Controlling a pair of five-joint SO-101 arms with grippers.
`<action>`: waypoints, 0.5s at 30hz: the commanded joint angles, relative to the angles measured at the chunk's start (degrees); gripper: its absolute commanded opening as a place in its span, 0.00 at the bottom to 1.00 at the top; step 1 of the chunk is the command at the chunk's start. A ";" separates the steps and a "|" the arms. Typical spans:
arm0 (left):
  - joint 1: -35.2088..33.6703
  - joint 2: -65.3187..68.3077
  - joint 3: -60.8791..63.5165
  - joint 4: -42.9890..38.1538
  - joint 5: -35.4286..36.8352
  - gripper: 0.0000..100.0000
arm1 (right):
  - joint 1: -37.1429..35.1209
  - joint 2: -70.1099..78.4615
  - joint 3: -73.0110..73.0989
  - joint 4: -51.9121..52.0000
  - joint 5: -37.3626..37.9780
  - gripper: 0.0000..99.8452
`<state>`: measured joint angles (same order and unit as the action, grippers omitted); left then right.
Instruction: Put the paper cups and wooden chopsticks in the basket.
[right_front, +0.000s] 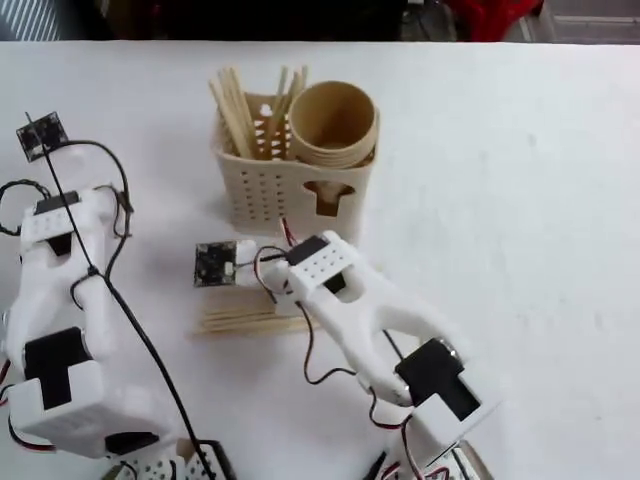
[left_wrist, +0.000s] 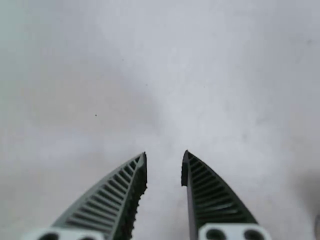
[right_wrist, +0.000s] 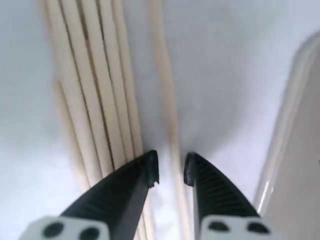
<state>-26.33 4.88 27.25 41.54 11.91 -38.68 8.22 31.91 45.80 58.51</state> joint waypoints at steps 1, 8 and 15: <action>0.66 -0.31 -0.70 -0.97 0.53 0.13 | -0.31 -0.22 -0.35 0.04 1.67 0.10; 0.57 -0.31 -0.62 -0.97 0.53 0.13 | -0.04 -0.04 -0.35 0.13 0.35 0.02; 0.57 -0.31 -0.70 -0.97 0.53 0.13 | 6.11 -13.23 -2.11 0.13 -10.73 0.02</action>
<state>-26.33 4.88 27.25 41.54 11.91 -35.43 3.65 31.30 46.42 51.38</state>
